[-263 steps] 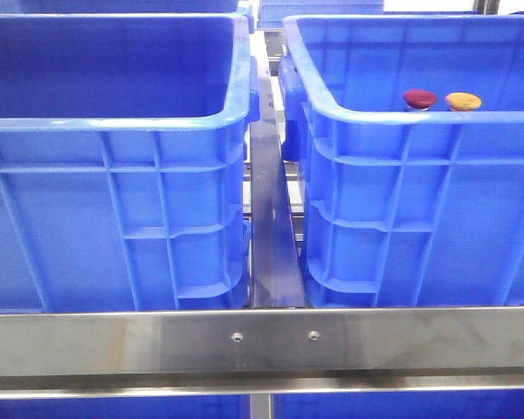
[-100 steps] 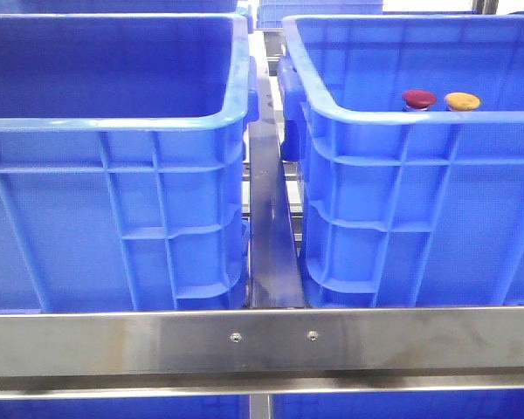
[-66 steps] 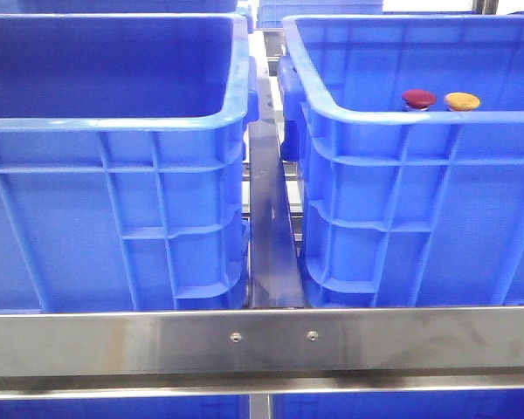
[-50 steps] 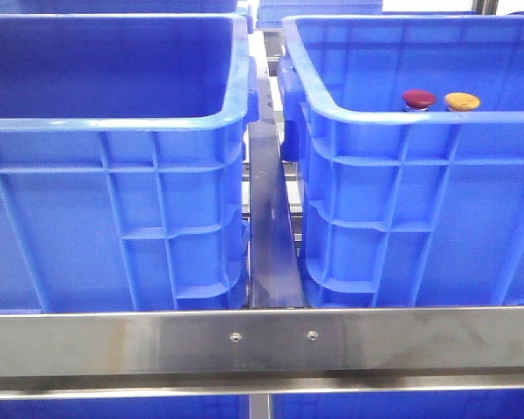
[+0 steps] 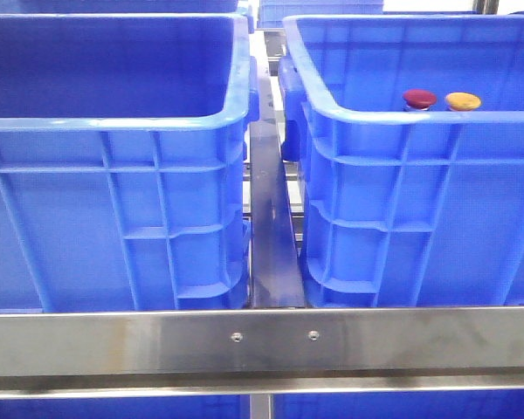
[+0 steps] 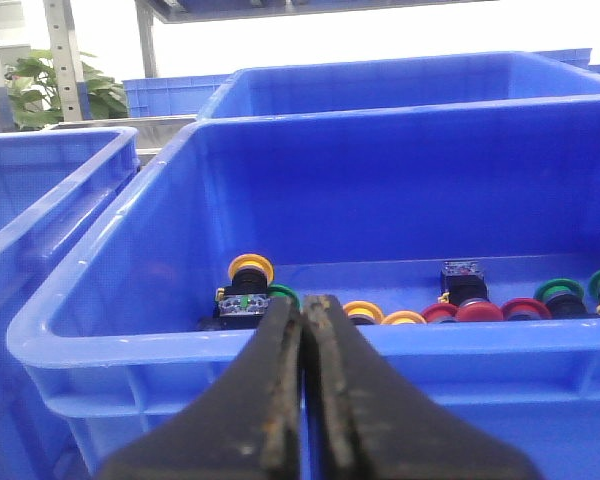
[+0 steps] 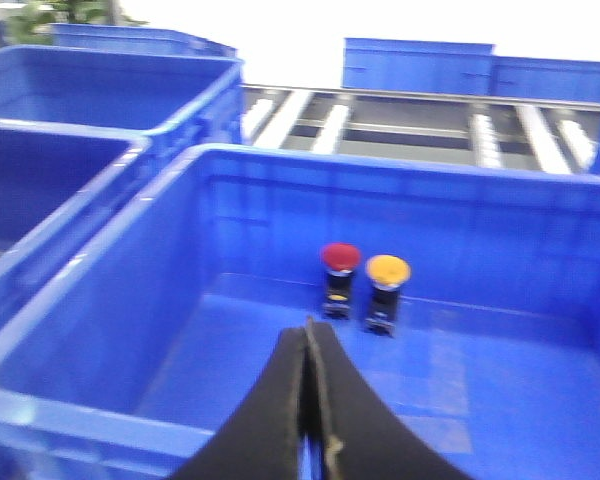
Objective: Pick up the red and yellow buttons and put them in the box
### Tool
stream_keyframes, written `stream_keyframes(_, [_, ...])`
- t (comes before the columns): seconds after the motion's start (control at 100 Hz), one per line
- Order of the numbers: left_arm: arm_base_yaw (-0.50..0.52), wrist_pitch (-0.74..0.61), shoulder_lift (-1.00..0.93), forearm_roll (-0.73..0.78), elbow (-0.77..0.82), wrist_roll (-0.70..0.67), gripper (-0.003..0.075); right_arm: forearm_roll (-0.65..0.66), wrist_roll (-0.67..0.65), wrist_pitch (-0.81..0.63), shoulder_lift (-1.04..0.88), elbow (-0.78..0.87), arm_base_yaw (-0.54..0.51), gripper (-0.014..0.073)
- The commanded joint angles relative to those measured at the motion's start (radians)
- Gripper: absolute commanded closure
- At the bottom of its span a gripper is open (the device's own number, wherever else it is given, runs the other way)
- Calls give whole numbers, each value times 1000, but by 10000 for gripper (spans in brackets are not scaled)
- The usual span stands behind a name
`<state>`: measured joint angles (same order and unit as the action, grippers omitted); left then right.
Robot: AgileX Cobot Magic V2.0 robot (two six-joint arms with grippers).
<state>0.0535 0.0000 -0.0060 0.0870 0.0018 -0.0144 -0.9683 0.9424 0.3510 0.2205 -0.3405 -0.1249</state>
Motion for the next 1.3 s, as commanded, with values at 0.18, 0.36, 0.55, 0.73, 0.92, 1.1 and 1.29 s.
stream_keyframes(0.18, [4,-83,-30,-11,51,-2,740,428,-459,-206,10,-11,1,658])
stream_keyframes(0.36, [4,-83,-30,-11,51,-2,740,853,-799,-440,-40,78,1,658])
stream_keyframes(0.55, [4,-83,-30,-11,51,-2,740,1056,-1086,-606,-178,281,2,658])
stream_keyframes(0.73, [4,-83,-30,-11,51,-2,740,1118,-1135,-523,-255,354,21,658])
stream_keyframes(0.92, [4,-83,-30,-11,51,-2,740,1108,-1107,-525,-255,354,121,658])
stream_keyframes(1.1, [4,-83,-30,-11,51,-2,740,1103,-1097,-513,-255,355,132,658])
stream_keyframes(1.29, [4,-83,-30,-11,51,-2,740,1084,-1077,-473,-255,355,132,658])
